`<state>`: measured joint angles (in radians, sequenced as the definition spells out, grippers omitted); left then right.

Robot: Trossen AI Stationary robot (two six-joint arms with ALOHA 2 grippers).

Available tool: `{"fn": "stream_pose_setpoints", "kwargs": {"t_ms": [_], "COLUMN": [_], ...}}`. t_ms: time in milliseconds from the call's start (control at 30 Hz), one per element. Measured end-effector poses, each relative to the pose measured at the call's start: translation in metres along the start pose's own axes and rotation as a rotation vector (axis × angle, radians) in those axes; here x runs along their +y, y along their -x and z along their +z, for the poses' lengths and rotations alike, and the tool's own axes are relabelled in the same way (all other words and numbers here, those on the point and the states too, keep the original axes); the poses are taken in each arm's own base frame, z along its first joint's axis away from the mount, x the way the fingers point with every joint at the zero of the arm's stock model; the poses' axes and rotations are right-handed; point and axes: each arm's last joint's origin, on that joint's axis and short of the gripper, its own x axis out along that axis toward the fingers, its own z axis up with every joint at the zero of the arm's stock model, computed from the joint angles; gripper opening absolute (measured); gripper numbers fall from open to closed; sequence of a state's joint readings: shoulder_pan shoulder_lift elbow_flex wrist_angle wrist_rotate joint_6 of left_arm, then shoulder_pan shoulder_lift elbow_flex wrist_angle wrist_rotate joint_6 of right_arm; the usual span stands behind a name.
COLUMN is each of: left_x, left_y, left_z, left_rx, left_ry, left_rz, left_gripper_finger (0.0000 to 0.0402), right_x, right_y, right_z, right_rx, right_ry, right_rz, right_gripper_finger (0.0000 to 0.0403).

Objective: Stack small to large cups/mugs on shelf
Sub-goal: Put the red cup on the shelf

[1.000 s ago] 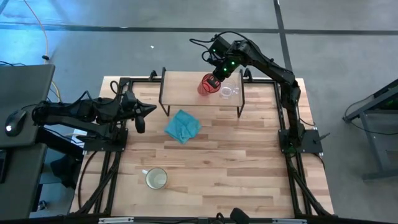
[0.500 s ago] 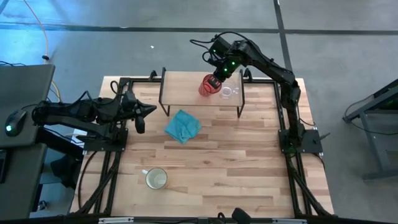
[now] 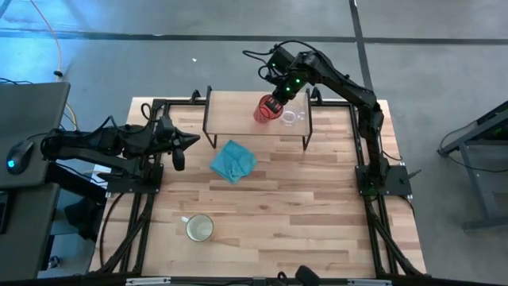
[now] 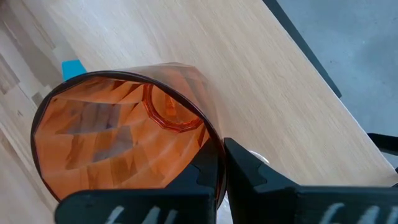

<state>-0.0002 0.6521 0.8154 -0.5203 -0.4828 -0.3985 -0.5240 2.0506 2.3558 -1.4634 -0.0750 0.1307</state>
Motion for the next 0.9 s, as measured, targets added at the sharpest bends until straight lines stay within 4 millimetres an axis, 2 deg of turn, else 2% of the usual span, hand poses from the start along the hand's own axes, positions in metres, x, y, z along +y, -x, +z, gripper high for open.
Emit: {"fn": "stream_pose_setpoints", "kwargs": {"t_ms": [400, 667, 900], "left_x": [0.0, 0.0, 0.0], "left_y": [0.0, 0.0, 0.0], "left_z": [0.0, -0.0001, -0.0001], "left_rx": [0.0, 0.001, 0.001], "left_ry": [0.0, 0.0, 0.0], "left_rz": [0.0, 0.0, 0.0], "left_gripper_finger": [0.0001, 0.0001, 0.0001], "right_x": [0.0006, 0.0006, 0.0004], "right_y": [0.0, 0.0, 0.0], "right_z": [0.0025, 0.0026, 0.0027], "right_rx": [-0.024, -0.026, -0.027], "right_ry": [0.01, 0.006, 0.004], "right_rz": [0.016, 0.015, 0.009], "right_gripper_finger": [0.0001, 0.0038, 0.0036]}}
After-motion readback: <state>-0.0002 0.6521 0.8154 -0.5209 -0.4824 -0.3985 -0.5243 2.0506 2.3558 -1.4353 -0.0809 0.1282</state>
